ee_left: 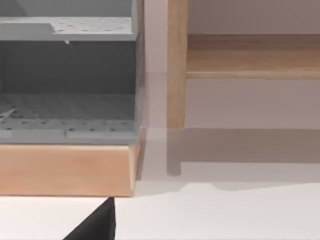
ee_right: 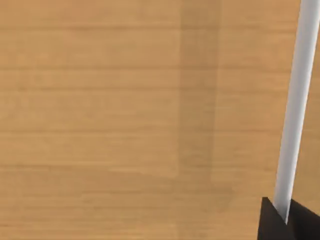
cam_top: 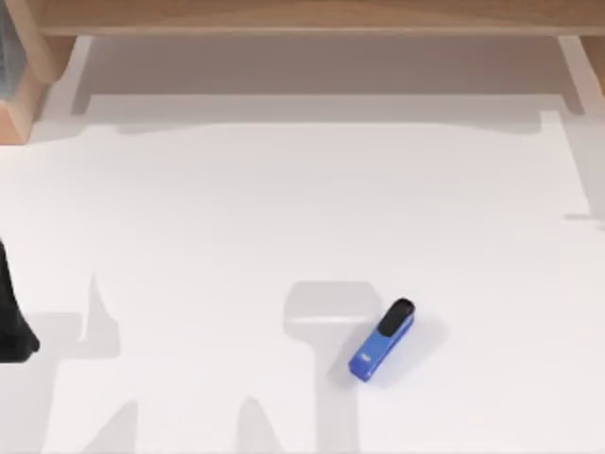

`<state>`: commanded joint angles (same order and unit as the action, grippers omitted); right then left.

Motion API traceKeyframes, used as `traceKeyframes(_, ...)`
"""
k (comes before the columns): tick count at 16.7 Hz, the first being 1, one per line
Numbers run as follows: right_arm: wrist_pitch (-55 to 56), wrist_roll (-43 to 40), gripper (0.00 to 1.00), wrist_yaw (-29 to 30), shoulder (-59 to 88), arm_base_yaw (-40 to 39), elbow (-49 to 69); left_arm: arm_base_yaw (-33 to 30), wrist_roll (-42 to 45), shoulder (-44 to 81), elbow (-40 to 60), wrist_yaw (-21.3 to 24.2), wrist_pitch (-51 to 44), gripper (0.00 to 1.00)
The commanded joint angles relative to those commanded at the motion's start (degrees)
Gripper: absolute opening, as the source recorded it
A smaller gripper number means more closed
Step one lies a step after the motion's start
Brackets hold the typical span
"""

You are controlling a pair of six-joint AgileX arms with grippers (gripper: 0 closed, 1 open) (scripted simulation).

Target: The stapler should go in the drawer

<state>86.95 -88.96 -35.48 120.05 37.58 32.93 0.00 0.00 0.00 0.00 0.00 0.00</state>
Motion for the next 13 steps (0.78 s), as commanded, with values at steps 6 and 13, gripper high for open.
traceKeyframes(6, 3.58, 0.08, 0.00, -3.19, -1.91, 3.25, -5.11, 0.00, 0.00, 0.00, 0.00, 0.00, 0.00, 1.00)
traceKeyframes(13, 3.58, 0.08, 0.45, -3.19, -1.91, 3.25, -5.11, 0.00, 0.00, 0.00, 0.00, 0.00, 0.00, 1.00)
